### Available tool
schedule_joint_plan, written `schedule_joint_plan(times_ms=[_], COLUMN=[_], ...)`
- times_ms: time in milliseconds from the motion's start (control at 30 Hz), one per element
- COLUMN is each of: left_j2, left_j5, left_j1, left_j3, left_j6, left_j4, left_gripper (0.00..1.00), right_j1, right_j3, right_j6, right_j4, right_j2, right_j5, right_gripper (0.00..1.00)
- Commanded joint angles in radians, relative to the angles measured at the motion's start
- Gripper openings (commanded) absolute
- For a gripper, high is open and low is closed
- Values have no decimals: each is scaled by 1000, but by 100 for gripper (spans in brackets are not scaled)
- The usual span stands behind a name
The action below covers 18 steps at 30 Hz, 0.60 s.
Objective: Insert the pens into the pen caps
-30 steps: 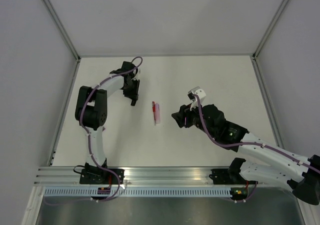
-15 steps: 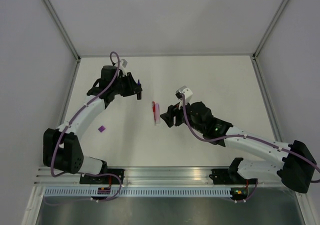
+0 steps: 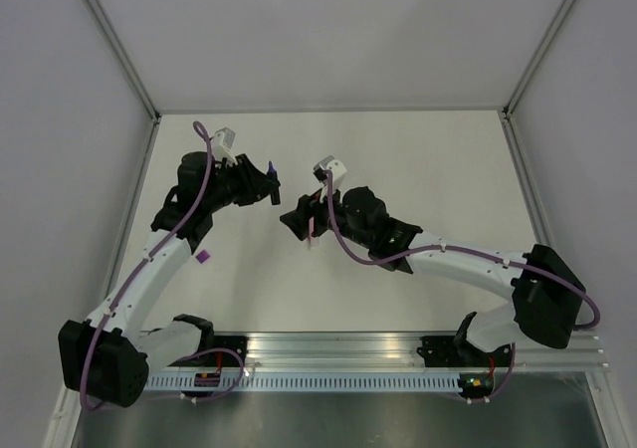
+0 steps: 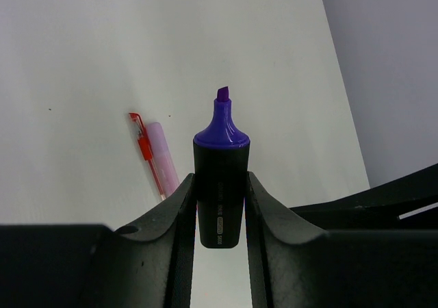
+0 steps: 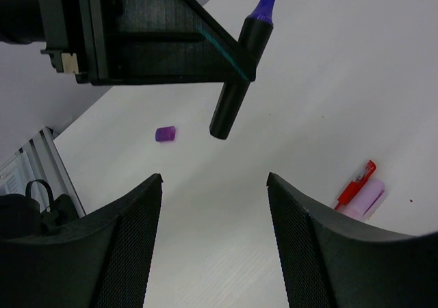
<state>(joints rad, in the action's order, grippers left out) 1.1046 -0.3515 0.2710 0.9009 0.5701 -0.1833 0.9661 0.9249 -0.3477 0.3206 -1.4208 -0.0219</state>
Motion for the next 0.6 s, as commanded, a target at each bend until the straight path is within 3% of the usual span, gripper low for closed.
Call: schedule_joint_plan(times_ms=[0, 400, 567], left_j2=[-58, -137, -155], left_j5=[-32, -35, -37], left_j1=[8, 20, 23], left_j3=[-26, -45, -68], left_j6=[46, 56, 54], left_j4=[50, 44, 51], left_gripper=[2, 2, 2], right_j1=[5, 8, 6], right_j3=[77, 210, 238], right_j6=[-14, -24, -24], right_j4=[83, 75, 87], right_j2=[-44, -178, -208], right_j5=[0, -9, -12], right_gripper=[69, 67, 61])
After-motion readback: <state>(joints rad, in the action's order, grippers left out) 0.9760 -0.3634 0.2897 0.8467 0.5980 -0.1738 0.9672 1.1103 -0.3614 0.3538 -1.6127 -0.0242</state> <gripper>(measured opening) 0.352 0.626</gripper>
